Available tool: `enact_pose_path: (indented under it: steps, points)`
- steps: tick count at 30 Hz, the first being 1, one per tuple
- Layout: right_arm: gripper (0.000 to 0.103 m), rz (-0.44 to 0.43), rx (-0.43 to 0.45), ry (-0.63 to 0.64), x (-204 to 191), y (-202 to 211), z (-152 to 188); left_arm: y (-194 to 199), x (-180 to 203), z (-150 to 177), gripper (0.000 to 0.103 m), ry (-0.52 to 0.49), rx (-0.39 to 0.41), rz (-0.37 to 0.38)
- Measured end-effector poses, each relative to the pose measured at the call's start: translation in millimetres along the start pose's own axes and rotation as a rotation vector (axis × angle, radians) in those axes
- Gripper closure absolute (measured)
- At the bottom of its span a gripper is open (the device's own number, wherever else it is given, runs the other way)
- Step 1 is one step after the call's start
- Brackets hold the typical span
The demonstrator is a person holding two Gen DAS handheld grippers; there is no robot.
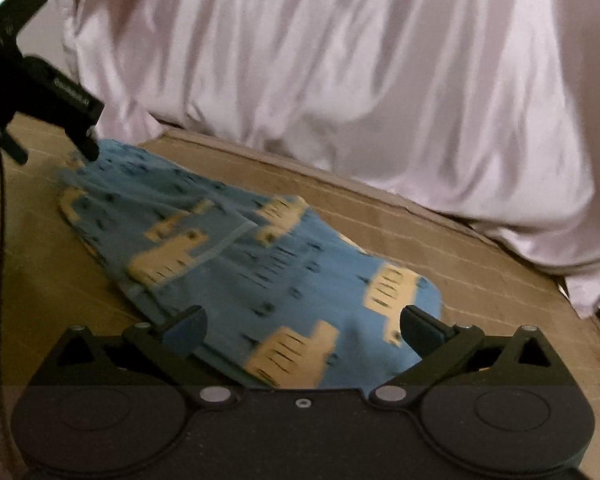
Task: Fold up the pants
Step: 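Grasp the waistband end of the folded pants with the left gripper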
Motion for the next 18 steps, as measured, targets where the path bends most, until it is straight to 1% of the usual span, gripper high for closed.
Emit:
enact_pose_path:
  steps: [2, 3, 5, 7, 9, 10, 13, 14, 15, 16, 17, 18]
  points:
    - [0.001, -0.008, 0.018, 0.008, -10.8, -2.3, -4.1, -9.2, -24.1, -2.7, 0.001, 0.095, -0.035, 0.026]
    - [0.001, -0.007, 0.023, 0.013, -14.7, -4.3, -5.5, -11.2, -33.0, -3.9, 0.002, 0.134, -0.035, 0.03]
    - [0.001, -0.005, 0.03, 0.021, -21.4, -7.9, -8.2, -12.0, -45.1, -5.9, 0.003, 0.182, -0.006, 0.036]
    - [0.001, -0.005, 0.035, 0.029, -26.3, -7.1, -8.4, -13.0, -47.5, -7.8, 0.005, 0.182, 0.011, 0.068]
    - [0.001, 0.007, 0.031, 0.041, -31.2, -6.9, -6.4, -15.2, -44.0, -12.9, 0.009, 0.151, 0.019, 0.107]
    - [0.001, 0.024, 0.027, 0.044, -34.6, -7.9, -4.3, -16.1, -41.2, -14.5, 0.01, 0.134, 0.02, 0.126]
    - [0.001, 0.09, 0.021, 0.096, -50.9, -8.9, 2.7, -18.0, -30.0, -12.5, 0.018, 0.097, 0.022, 0.165]
    - [0.001, 0.099, 0.02, 0.139, -59.3, -9.0, 4.4, -20.2, -25.0, -9.9, 0.023, 0.083, 0.015, 0.173]
    - [0.001, 0.113, 0.033, 0.18, -66.5, -7.3, 4.7, -24.5, -21.5, -8.2, 0.033, 0.071, 0.004, 0.177]
    - [0.001, 0.123, 0.054, 0.21, -72.9, -4.0, 4.4, -27.0, -18.8, -6.3, 0.039, 0.061, -0.004, 0.178]
    - [0.001, 0.118, 0.063, 0.22, -76.7, -2.2, 4.5, -27.7, -15.9, -5.1, 0.049, 0.05, 0.001, 0.174]
    - [0.001, 0.111, 0.064, 0.223, -79.1, -1.4, 4.2, -25.5, -12.9, -3.4, 0.057, 0.039, 0.005, 0.172]
Point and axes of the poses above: each gripper's, at about its wrist camera, not at the fingertips, and y roughly against the way its jaws point, x to its right, z to its underside, the point moved 3 cm from there along -y, roughly the way its jaws point, and after that the axes turned 2 degrees about y, right-handed, at the moved point
